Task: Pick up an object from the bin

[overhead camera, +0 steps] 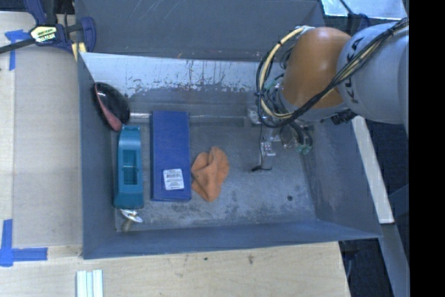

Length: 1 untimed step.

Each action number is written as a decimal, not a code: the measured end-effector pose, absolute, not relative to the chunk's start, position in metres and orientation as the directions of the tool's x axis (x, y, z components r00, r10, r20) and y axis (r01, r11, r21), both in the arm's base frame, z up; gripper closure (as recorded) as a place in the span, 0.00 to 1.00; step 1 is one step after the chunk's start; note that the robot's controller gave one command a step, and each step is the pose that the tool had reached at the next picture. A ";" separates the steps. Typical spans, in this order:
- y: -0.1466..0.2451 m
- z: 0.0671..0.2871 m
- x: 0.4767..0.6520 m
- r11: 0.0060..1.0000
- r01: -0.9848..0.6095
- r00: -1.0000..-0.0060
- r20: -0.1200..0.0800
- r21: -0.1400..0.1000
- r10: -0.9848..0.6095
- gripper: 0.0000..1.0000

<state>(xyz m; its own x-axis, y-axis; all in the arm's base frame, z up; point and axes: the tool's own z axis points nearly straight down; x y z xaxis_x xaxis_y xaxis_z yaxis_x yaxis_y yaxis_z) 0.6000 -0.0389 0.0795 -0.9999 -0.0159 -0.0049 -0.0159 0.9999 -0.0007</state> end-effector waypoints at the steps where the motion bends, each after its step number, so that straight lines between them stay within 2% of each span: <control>1: 0.006 0.074 0.599 0.999 0.039 -0.999 -0.005 -0.001 0.039 0.00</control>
Offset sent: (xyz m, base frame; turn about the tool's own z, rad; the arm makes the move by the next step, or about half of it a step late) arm -0.0385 0.0613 0.0172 -0.0649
